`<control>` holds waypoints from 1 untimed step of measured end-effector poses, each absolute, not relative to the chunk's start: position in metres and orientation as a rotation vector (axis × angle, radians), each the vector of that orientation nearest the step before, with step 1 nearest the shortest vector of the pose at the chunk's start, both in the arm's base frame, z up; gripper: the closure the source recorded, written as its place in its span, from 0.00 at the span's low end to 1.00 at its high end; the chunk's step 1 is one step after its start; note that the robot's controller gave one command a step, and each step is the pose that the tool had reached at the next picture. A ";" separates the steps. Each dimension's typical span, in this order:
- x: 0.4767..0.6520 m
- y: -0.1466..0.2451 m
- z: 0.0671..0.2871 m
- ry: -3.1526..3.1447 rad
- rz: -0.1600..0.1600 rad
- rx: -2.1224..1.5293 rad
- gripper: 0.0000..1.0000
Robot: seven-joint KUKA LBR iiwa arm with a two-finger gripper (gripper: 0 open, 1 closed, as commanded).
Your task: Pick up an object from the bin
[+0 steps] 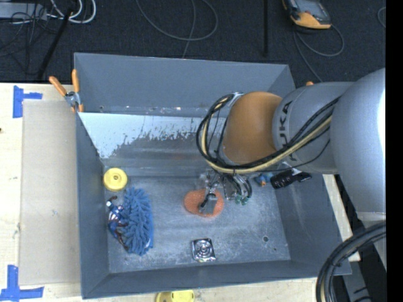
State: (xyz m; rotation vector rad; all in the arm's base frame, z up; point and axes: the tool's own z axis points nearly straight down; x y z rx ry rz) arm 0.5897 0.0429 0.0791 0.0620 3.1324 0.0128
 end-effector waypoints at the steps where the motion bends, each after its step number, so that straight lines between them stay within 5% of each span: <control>1: 0.590 0.043 0.079 3.132 0.013 0.061 1.00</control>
Offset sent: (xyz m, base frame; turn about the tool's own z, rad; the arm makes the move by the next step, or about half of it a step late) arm 0.0000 0.0000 0.0000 0.0000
